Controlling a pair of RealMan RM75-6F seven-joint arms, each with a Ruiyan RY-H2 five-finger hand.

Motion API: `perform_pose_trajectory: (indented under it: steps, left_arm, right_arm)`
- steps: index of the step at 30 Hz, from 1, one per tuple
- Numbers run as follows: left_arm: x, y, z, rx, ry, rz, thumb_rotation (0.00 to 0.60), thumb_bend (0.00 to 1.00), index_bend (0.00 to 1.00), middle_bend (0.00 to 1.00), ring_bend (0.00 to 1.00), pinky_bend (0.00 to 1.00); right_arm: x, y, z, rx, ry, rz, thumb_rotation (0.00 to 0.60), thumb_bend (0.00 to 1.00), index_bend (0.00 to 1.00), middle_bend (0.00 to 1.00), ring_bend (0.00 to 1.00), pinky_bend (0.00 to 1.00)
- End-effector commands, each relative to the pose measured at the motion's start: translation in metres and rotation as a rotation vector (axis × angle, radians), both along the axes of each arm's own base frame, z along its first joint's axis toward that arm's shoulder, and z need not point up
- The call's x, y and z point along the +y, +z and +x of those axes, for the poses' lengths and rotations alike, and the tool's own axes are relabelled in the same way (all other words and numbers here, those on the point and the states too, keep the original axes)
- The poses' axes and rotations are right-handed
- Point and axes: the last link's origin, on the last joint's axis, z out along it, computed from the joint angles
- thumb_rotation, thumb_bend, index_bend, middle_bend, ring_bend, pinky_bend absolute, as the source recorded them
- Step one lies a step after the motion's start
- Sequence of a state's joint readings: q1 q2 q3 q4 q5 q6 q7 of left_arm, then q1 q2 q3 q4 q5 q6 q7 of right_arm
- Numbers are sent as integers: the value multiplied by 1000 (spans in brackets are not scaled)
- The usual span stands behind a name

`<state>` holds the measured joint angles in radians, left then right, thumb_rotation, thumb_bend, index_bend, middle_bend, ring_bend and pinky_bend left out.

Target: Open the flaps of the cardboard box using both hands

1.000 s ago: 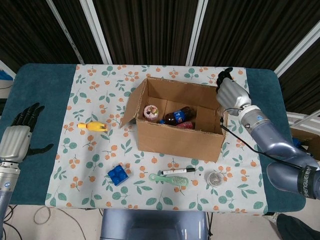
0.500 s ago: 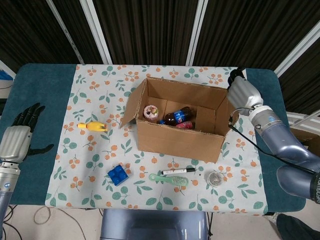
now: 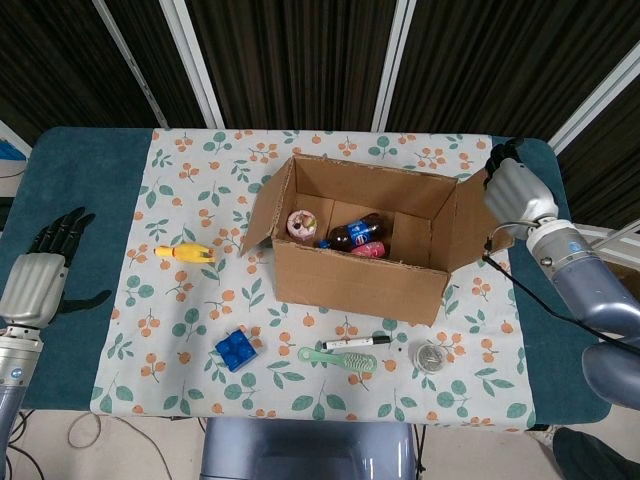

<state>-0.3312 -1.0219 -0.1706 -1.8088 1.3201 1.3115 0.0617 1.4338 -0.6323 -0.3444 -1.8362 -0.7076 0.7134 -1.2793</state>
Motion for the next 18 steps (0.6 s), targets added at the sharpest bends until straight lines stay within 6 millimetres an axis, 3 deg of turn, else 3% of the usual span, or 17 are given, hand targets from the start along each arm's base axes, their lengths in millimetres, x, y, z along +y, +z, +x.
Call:
perform_pose_trajectory:
  steps: [1, 18]
  left_arm:
    - [0, 0, 1, 0, -3, 2, 600, 112, 0, 0, 0, 106]
    - [-2, -2, 1, 17, -10, -4, 600, 111, 0, 0, 0, 105]
  right_arm:
    - [3, 3, -7, -3, -18, -7, 600, 410, 267, 177, 130, 229]
    - [18, -20, -50, -33, -99, 35, 600, 410, 259, 170, 131, 229]
